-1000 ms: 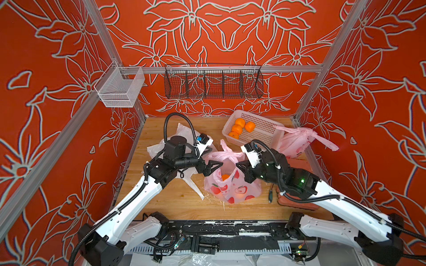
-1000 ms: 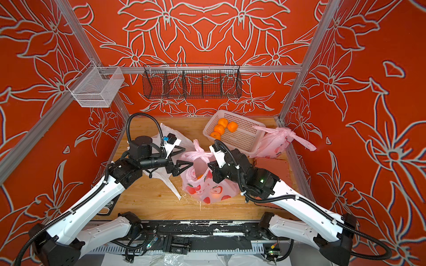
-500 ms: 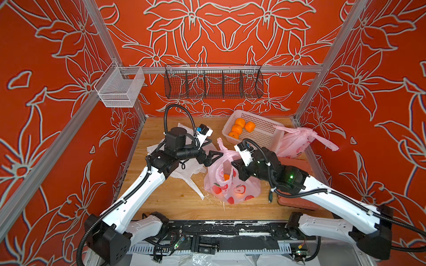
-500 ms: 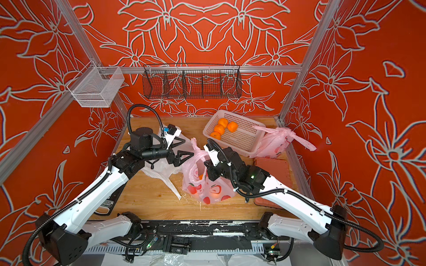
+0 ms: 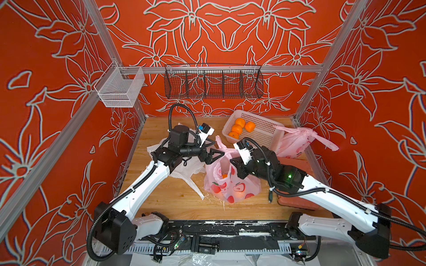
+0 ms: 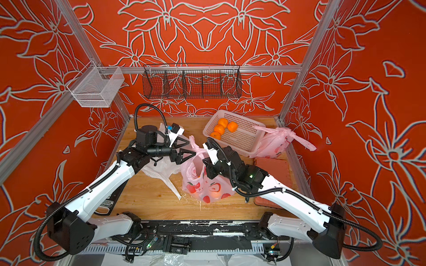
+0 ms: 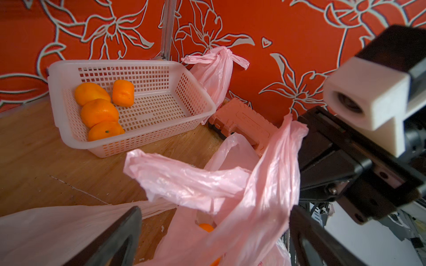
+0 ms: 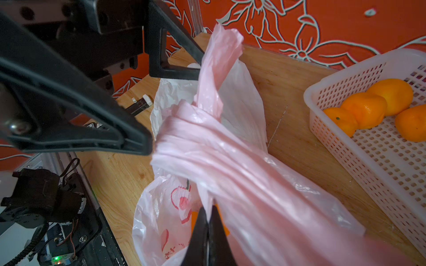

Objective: Place the oranges into plastic bags & tie knots
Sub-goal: Tie the plastic bag at the center of the board.

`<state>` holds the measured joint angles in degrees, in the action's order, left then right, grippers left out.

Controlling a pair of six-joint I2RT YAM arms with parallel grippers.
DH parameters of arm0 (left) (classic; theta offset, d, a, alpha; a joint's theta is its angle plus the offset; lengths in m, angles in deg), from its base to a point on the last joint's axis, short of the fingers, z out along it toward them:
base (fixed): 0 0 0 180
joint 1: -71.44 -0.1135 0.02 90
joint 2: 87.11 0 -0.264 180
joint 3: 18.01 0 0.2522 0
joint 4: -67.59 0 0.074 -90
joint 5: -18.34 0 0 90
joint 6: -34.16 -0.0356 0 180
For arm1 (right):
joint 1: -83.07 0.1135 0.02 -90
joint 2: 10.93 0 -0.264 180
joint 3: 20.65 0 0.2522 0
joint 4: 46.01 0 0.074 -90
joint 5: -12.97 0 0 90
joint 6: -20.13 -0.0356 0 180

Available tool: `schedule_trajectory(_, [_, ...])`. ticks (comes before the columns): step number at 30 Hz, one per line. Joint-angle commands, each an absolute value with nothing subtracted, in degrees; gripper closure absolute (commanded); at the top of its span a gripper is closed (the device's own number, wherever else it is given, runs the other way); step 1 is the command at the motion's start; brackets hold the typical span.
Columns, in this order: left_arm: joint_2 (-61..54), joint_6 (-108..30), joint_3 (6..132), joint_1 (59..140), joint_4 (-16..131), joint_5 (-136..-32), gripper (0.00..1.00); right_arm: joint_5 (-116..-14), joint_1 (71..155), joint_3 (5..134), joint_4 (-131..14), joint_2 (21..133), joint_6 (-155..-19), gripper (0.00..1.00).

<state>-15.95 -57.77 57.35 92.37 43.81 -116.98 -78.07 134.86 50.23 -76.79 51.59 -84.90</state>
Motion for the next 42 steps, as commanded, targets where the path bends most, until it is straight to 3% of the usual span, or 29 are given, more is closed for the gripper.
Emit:
schedule_trajectory(1, [-15.7,-55.3,56.1,91.9,48.6,-121.8,0.03,-78.2,134.7,50.6,-75.3,51.7,-84.1,1.0])
schedule_trajectory(7, [-14.1,-54.2,55.6,92.1,51.3,-128.0,0.03,-77.4,134.7,50.7,-74.8,51.9,-84.4,1.0])
schedule_trajectory(16, [-11.5,-53.5,56.6,92.7,52.6,-129.5,0.03,-76.4,134.7,50.9,-74.6,52.0,-84.2,1.0])
schedule_trajectory(20, [-10.6,-53.3,56.9,93.0,53.1,-130.3,0.2,-76.1,134.7,51.0,-74.6,52.1,-84.2,1.0])
schedule_trajectory(24, [-10.0,-52.1,57.1,93.1,54.6,-130.2,0.45,-75.8,134.7,51.2,-74.5,52.6,-84.2,1.0])
schedule_trajectory(28, [-9.7,-51.8,57.2,93.5,55.1,-130.8,0.6,-75.8,134.7,51.3,-74.4,52.8,-84.3,1.0])
schedule_trajectory(34, [-9.9,-53.0,57.3,94.2,52.5,-130.9,1.0,-77.0,134.7,51.3,-75.1,52.2,-82.8,1.0])
schedule_trajectory(35, [-10.2,-53.9,57.4,94.2,51.3,-130.8,1.0,-77.3,134.7,51.0,-75.2,51.4,-81.3,0.95])
schedule_trajectory(40, [-11.6,-55.8,57.7,94.2,47.5,-130.4,1.0,-77.6,134.7,46.9,-70.2,45.6,-67.0,0.51])
schedule_trajectory(42, [-12.2,-56.5,57.7,94.3,46.6,-130.4,1.0,-75.0,134.7,43.8,-64.6,42.9,-57.6,0.43])
